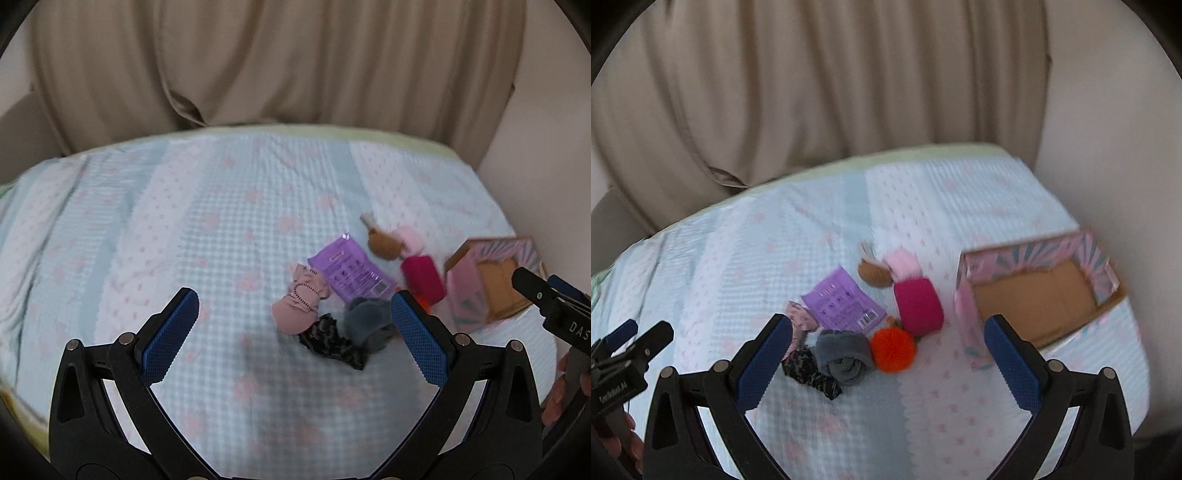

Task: Organize soft objects
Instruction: 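Grasp the pink mask with the left tool while the right tool grasps the orange pompom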

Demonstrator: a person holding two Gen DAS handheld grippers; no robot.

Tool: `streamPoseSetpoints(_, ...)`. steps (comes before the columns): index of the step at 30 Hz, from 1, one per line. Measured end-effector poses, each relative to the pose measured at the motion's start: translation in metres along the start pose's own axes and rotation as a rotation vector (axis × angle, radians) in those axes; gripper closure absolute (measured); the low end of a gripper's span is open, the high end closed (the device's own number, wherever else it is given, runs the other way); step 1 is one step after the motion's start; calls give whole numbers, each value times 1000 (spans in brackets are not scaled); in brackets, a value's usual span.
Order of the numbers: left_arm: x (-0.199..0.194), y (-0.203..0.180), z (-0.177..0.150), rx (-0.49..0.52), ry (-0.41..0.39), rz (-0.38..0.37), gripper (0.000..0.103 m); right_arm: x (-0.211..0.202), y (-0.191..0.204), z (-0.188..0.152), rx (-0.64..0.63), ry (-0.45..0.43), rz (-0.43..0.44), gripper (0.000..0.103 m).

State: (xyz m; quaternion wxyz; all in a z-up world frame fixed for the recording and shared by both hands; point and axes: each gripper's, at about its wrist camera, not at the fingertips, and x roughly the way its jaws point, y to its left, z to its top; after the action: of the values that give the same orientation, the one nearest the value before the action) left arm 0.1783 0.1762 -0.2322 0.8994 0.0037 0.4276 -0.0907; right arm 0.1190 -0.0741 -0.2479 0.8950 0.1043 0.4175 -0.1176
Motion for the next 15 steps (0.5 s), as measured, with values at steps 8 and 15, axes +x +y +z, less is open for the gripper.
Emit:
streamPoseSetpoints(8, 146, 8, -10, 111, 106, -93, 1, 108, -3, -34, 193, 66, -78, 0)
streamPoseSetpoints(15, 244, -3, -28, 163, 200, -169, 10, 182, -17, -59, 311, 146, -116, 16)
